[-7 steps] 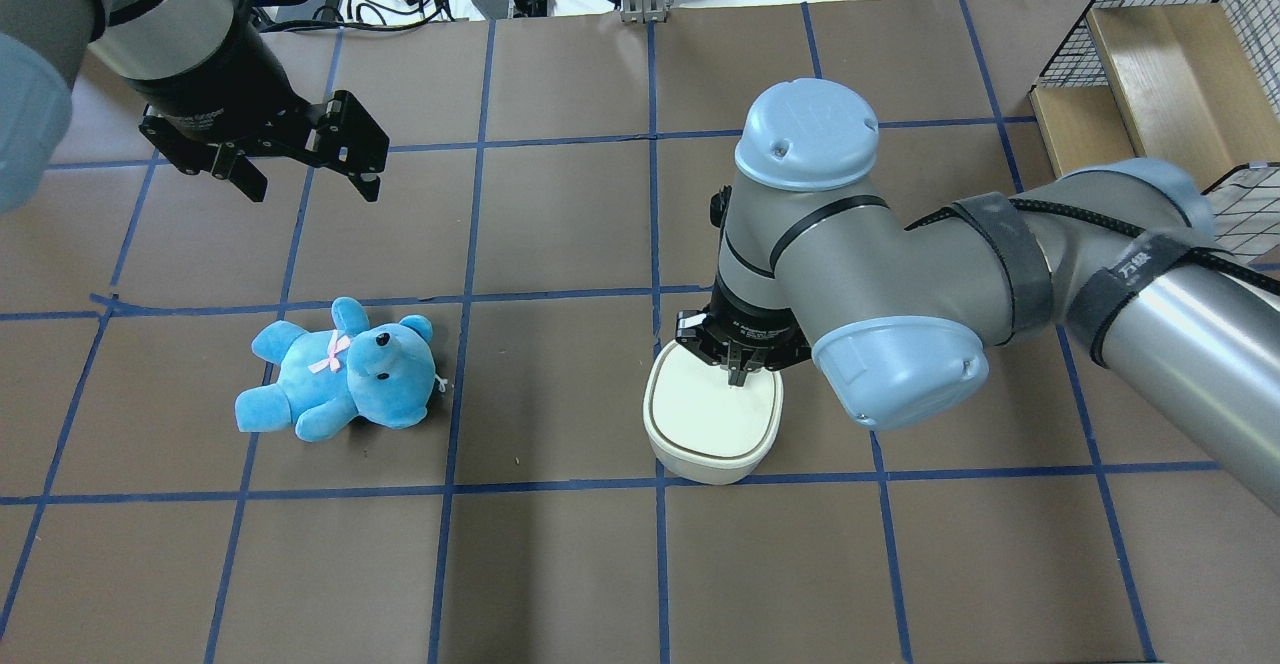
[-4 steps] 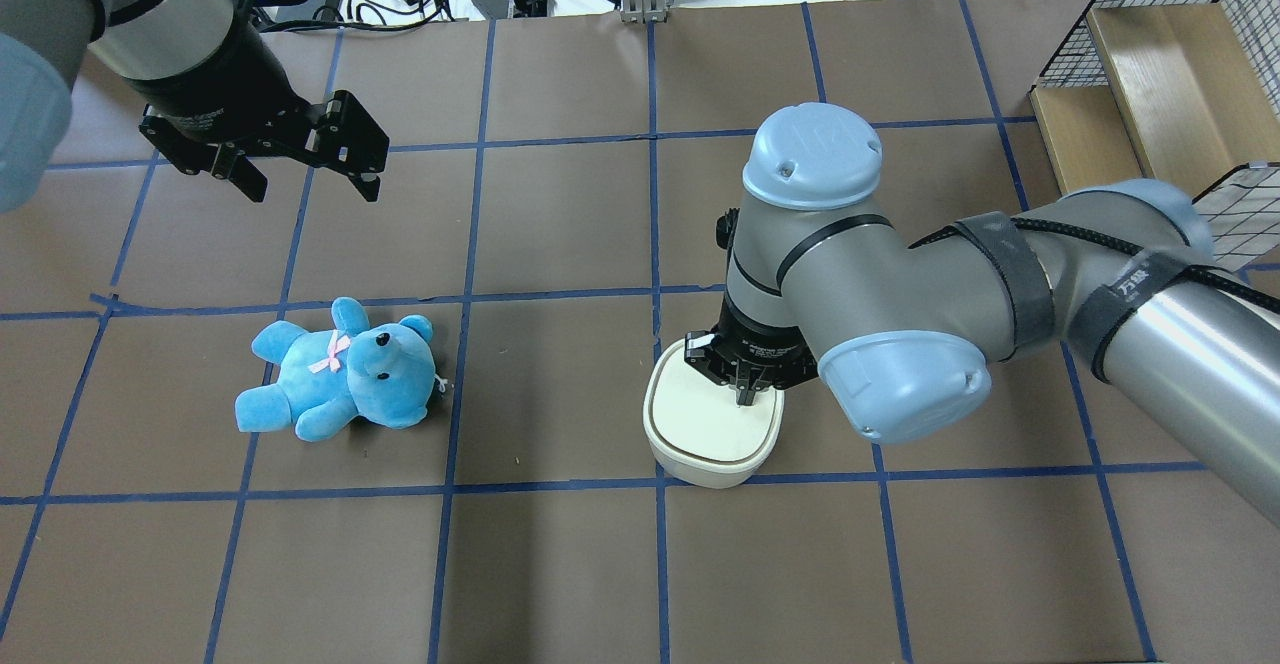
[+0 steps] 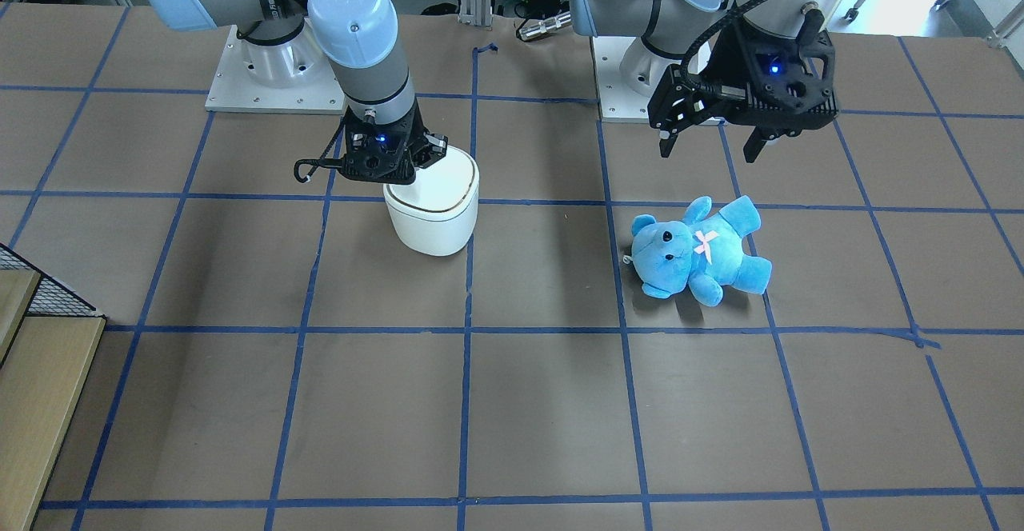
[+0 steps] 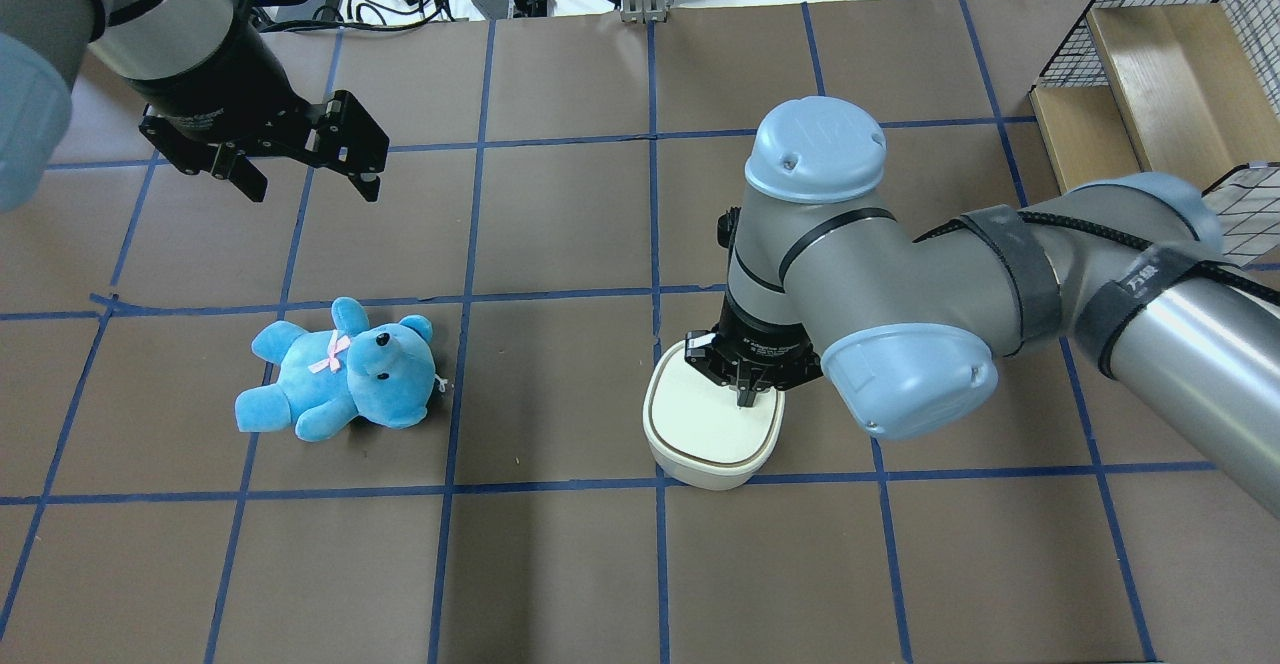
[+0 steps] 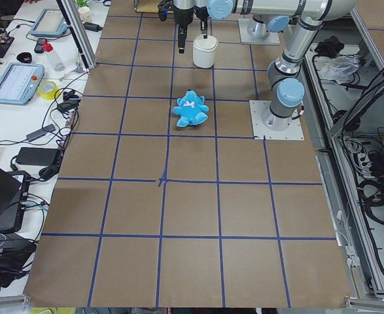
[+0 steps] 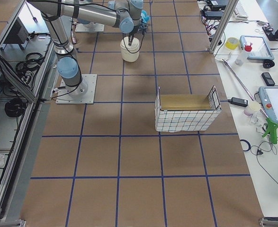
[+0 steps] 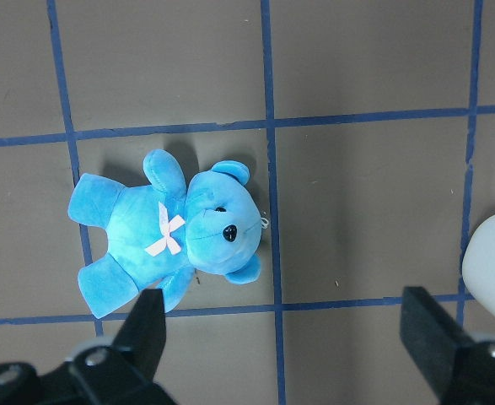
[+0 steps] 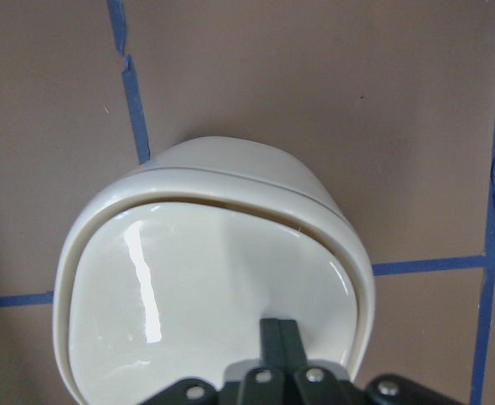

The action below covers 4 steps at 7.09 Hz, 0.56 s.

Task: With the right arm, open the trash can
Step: 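Press the right gripper onto the lid's edge farthest from the robot, then lift the right gripper to flip the lid open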

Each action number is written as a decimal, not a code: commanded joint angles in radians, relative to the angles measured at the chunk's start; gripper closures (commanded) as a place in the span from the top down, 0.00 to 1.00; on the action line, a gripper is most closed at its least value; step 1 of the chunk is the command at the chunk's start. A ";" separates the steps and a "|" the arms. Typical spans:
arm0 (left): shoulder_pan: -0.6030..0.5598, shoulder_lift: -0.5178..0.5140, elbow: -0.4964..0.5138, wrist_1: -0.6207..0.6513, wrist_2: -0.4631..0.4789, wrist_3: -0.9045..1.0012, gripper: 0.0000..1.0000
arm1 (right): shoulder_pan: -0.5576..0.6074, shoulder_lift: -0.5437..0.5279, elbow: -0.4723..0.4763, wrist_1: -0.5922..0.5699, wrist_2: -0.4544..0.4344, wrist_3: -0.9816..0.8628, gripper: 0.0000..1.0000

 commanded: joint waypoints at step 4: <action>0.000 0.000 0.000 0.000 0.000 0.000 1.00 | -0.009 0.002 -0.299 0.324 -0.029 -0.023 0.00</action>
